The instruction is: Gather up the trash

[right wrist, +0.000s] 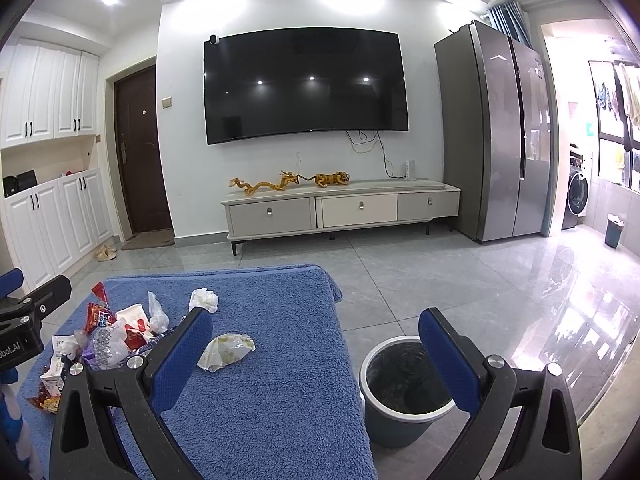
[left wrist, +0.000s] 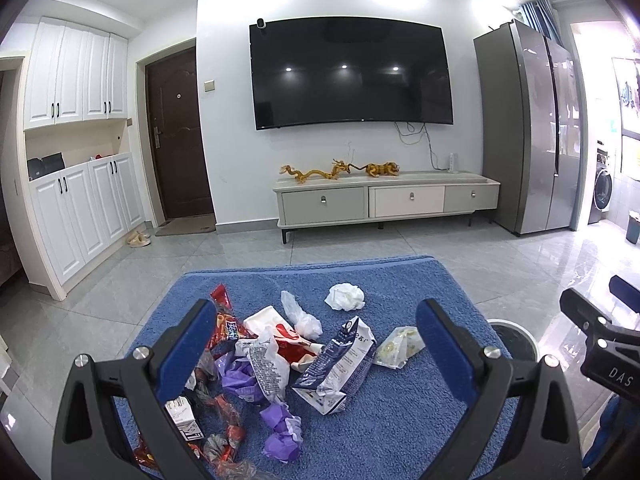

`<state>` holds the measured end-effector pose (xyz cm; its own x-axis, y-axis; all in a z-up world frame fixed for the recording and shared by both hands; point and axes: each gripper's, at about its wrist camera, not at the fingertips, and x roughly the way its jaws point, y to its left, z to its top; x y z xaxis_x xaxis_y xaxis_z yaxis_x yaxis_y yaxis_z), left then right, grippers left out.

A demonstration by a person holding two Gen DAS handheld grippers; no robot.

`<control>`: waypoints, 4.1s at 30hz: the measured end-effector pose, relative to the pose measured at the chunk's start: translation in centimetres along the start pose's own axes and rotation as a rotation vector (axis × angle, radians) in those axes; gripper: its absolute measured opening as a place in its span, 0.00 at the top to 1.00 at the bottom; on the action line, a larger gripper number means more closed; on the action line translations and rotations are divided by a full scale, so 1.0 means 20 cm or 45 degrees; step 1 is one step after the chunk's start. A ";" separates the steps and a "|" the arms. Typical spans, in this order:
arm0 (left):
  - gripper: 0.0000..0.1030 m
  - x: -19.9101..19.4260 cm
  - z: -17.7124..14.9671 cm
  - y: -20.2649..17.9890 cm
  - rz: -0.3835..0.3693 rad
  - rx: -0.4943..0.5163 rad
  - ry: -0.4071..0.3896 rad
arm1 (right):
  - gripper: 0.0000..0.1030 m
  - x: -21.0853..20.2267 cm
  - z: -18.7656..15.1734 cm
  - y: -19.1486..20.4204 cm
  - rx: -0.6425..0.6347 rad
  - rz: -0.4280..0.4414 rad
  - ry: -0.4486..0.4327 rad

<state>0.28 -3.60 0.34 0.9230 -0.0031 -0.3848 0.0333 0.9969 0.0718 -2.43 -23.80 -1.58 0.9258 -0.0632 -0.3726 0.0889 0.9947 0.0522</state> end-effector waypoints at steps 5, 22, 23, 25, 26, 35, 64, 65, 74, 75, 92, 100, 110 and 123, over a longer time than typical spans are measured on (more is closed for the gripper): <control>0.02 0.01 0.00 0.05 -0.015 -0.019 0.000 | 0.00 0.01 0.00 0.00 -0.007 0.006 0.003; 0.03 0.00 0.05 0.52 0.145 -0.149 -0.009 | 0.00 0.11 0.03 0.08 -0.053 0.078 0.049; 0.03 -0.01 0.04 0.58 0.173 -0.155 -0.002 | 0.00 0.12 0.03 0.09 -0.056 0.093 0.059; 0.03 -0.01 0.02 0.68 0.218 -0.163 0.020 | 0.00 0.15 0.02 0.12 -0.068 0.128 0.081; 0.03 -0.01 0.00 0.74 0.245 -0.171 0.038 | 0.00 0.17 0.02 0.13 -0.073 0.145 0.093; 0.03 0.03 -0.34 1.11 0.292 -0.329 0.313 | 0.11 0.42 -0.05 0.22 -0.050 0.301 0.274; 0.52 0.51 -0.58 0.82 0.198 -0.293 0.658 | 0.54 1.08 -0.30 0.32 0.151 0.432 0.653; 0.52 0.50 -0.57 0.82 0.198 -0.297 0.644 | 0.57 1.09 -0.29 0.32 0.154 0.442 0.655; 0.52 0.32 -0.45 0.87 0.197 -0.329 0.497 | 0.73 0.90 -0.24 0.27 0.153 0.496 0.565; 0.52 0.29 -0.43 0.88 0.196 -0.329 0.481 | 0.73 0.87 -0.22 0.26 0.151 0.498 0.550; 0.52 0.46 0.09 -0.09 -0.432 0.096 0.393 | 0.74 0.70 -0.14 -0.36 0.431 0.189 0.447; 0.52 0.89 0.20 -0.94 -0.751 0.248 0.588 | 0.74 0.93 -0.27 -0.91 0.653 -0.087 0.576; 0.52 1.46 0.00 -1.66 -0.883 0.264 0.936 | 0.69 1.29 -0.52 -1.30 0.828 -0.129 0.772; 0.45 1.71 -0.13 -1.76 -0.910 0.154 1.074 | 0.47 1.39 -0.67 -1.43 0.914 -0.214 0.834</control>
<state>29.69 -38.63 -17.74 0.1212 -0.4734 -0.8725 0.5330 0.7725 -0.3452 15.87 -52.83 -25.83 0.5132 0.0738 -0.8551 0.6033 0.6777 0.4205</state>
